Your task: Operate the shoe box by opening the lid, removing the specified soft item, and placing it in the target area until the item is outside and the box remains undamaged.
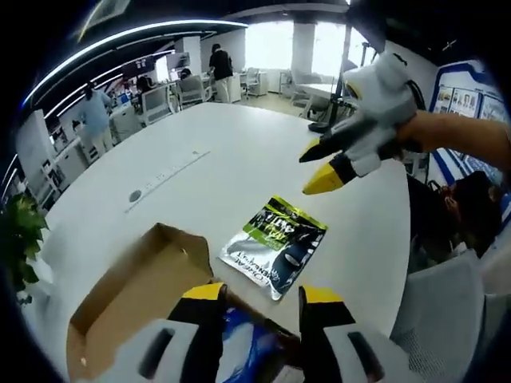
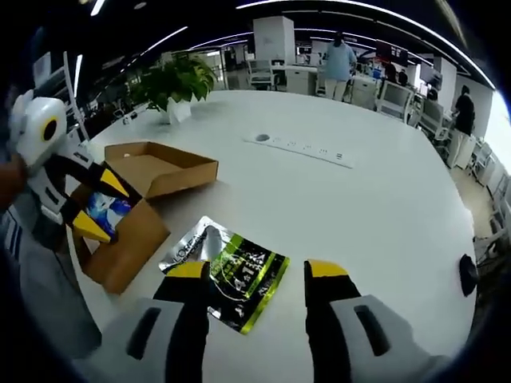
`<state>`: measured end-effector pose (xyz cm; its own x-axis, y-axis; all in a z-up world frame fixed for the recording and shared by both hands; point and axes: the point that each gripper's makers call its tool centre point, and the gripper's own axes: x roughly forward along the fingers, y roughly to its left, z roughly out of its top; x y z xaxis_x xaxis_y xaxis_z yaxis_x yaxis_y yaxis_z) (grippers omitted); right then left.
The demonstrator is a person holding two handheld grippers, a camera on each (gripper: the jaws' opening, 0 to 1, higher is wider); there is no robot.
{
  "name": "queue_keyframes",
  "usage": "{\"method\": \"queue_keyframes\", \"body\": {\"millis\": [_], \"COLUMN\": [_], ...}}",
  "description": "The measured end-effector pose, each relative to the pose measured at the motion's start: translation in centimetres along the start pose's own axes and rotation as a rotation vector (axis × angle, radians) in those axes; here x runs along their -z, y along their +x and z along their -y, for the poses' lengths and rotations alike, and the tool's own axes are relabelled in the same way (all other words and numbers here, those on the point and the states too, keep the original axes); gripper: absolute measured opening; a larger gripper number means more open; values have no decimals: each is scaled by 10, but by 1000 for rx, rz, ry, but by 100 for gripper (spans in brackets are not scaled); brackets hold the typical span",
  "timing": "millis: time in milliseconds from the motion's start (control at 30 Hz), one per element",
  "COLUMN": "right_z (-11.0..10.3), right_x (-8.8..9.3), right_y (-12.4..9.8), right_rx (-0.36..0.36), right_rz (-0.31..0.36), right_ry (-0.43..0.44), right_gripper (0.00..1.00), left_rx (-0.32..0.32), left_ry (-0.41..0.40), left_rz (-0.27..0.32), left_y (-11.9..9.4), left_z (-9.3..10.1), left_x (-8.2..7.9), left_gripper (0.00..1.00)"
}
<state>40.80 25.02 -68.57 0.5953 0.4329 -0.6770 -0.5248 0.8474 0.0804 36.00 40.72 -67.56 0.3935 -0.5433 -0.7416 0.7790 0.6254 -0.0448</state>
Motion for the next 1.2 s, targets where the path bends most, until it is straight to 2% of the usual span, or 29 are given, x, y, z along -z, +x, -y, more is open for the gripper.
{"method": "queue_keyframes", "body": {"millis": [333, 467, 833, 1000, 1200], "right_z": [-32, -46, -92, -115, -134], "right_x": [-19, -25, -32, -31, -27], "right_y": [-14, -18, -19, -12, 1], "right_rx": [-62, -83, -166, -204, -231], "right_rz": [30, 46, 60, 53, 33], "right_ry": [2, -4, 4, -22, -61], "right_gripper": [56, 58, 56, 55, 54], "left_rx": [-37, -79, -157, -190, -225], "left_ry": [-61, -100, -161, -184, -212], "left_rz": [51, 77, 77, 66, 54], "left_y": [-34, -50, -87, -102, -117], "left_z": [-16, -28, -50, -63, -74], "left_x": [11, 18, 53, 73, 89], "left_gripper": [46, 48, 51, 53, 54]}}
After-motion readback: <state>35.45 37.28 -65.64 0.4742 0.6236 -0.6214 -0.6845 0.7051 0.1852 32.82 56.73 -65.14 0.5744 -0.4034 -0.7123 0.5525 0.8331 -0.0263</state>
